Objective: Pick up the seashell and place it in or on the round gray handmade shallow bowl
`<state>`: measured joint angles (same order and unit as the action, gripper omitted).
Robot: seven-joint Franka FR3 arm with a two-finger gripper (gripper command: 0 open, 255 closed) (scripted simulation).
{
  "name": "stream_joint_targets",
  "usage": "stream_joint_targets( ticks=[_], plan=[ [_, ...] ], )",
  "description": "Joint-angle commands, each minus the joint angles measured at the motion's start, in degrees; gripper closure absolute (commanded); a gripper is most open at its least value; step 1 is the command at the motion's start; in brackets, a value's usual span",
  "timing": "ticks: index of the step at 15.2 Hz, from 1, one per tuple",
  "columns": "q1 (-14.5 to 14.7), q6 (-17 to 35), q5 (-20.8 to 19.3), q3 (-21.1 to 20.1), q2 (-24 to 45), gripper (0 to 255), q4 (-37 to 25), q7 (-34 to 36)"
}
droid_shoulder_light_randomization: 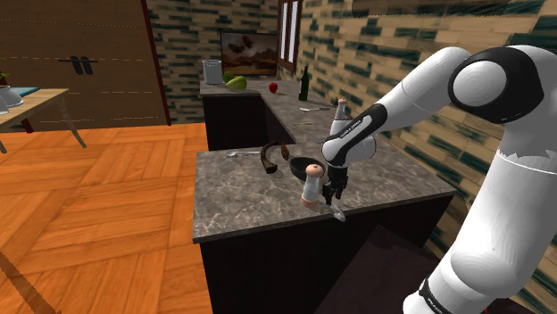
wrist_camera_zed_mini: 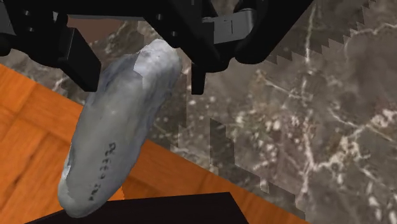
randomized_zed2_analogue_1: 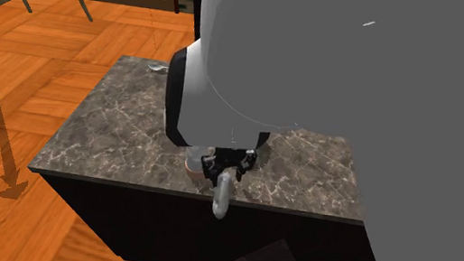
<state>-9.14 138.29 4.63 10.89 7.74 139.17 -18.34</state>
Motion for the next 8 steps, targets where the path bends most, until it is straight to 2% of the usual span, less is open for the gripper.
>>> stream_joint_targets(
  ticks=[1, 7, 8],
  plan=[
    [-0.3, -0.9, -0.6, 0.5, -0.9, 255, 0.2, 0.3],
    [-0.2, -5.6, -2.1, 0.7, -4.9, 255, -0.5, 1.4],
    [-0.3, -4.7, -1.8, 0.7, -4.3, 255, -0.3, 1.1]
  ],
)
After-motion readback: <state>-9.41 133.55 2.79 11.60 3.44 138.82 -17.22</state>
